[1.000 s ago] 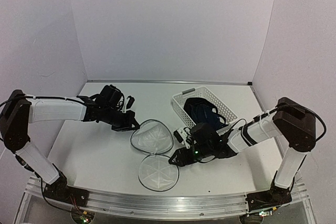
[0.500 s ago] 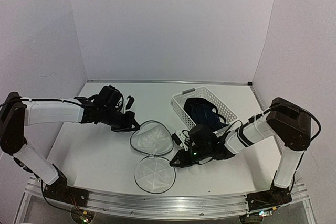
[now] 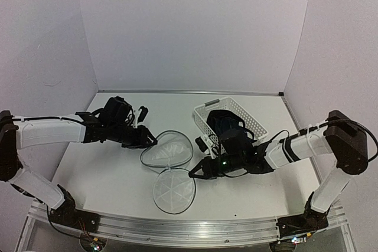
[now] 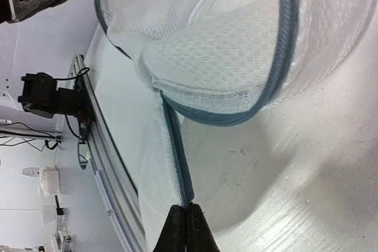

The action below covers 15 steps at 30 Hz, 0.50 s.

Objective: Unzip the laundry bag and remove the bra
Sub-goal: Pick up the laundry bag from the center of the board.

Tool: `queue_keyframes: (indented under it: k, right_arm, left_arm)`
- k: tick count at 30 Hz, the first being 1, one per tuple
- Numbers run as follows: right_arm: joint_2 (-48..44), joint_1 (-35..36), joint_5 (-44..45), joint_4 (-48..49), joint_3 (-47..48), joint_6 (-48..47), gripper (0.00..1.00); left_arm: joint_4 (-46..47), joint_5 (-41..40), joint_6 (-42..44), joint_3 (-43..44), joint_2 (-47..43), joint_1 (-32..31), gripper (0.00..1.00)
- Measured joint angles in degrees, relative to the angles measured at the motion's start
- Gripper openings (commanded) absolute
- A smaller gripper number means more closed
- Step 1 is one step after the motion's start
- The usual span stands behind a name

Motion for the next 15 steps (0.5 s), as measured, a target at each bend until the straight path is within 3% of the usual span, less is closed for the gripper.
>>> queue_keyframes:
  k: [3, 6, 15]
  right_arm:
    - [-0.83, -0.98, -2.03, 0.09, 0.55, 1.77, 0.00]
    - [-1.22, -2.03, -3.85, 0.00, 1.14, 3.56, 0.00]
    - [-1.20, -4.94, -9.60, 2.19, 4.15, 13.09, 0.00]
  left_arm:
    - [-0.11, -1.79, 1.27, 0.00, -2.80, 0.00, 0.50]
    - [-0.28, -3.98, 2.80, -0.02, -7.48, 0.00, 0.59]
    - [-0.02, -5.46, 4.96, -3.76, -20.35, 0.02, 0.72]
